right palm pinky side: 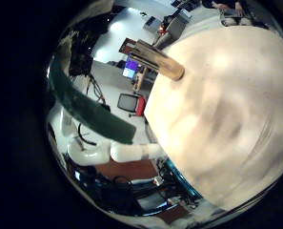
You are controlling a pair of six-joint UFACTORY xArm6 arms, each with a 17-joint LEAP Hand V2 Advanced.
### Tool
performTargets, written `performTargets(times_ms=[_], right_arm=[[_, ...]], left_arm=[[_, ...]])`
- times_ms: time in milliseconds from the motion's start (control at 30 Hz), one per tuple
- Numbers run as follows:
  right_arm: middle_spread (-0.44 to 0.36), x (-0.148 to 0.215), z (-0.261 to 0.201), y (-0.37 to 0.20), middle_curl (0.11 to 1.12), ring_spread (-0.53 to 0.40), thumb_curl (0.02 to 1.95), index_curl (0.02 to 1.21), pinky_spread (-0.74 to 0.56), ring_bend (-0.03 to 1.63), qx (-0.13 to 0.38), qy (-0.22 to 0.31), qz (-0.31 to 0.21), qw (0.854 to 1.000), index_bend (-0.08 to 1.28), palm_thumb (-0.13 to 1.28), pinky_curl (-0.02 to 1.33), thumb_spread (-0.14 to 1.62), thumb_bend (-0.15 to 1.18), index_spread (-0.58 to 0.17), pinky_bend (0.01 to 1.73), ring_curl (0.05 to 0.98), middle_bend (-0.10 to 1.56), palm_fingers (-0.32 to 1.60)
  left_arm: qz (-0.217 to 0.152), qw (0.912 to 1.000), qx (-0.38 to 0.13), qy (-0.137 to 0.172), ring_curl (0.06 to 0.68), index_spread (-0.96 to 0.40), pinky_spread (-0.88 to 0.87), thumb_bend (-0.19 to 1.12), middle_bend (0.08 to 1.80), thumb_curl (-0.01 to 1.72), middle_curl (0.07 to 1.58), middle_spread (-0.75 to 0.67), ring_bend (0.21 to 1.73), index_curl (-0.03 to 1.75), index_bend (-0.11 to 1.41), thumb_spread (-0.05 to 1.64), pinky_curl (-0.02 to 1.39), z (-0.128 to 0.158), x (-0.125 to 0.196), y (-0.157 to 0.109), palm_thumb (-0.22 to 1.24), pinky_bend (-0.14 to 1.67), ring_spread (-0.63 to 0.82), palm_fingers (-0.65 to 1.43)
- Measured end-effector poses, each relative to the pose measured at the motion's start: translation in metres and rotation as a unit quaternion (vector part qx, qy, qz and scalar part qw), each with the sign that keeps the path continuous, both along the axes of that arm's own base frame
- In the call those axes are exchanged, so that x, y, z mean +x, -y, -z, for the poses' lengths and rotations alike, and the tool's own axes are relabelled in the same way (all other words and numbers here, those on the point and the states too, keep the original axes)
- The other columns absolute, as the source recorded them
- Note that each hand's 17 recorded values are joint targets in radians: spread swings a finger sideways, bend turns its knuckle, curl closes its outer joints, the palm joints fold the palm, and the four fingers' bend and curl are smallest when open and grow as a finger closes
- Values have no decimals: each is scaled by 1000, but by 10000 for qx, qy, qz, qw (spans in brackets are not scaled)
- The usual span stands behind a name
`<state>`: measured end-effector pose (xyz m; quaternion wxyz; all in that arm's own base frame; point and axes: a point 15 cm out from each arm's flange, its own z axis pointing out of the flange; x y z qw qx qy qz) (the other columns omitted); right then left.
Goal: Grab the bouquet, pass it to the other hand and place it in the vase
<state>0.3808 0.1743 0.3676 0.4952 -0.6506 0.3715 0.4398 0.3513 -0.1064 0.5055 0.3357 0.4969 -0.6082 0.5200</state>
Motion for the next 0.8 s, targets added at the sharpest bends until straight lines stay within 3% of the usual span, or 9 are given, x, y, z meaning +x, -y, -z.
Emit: performTargets(times_ms=[133,433,800], right_arm=[[-21,10,7,16,339,70,498,388,281,490,32,-107,197,9997,145,735,457,934,-32,-462,510,246,219,-69],[-16,18,5,42,309,89,469,316,303,415,117,-225,427,9988,169,744,384,930,-28,-488,431,233,173,-19],[-24,17,11,49,275,83,453,292,298,369,141,-247,521,9982,179,767,343,929,-27,-492,405,241,170,-2]], left_arm=[[-144,9993,146,299,545,-805,-640,-19,1226,839,759,-458,1355,1432,372,-37,579,-12,4,-9,1164,965,-442,1093],[-642,9940,324,823,544,-794,-648,-20,1219,862,773,-461,1352,1499,352,-45,603,-38,12,-48,1160,942,-442,1098],[-1396,9758,504,1608,542,-756,-656,-20,1208,879,788,-464,1349,1549,331,-45,636,-96,13,-94,1157,928,-444,1106]])
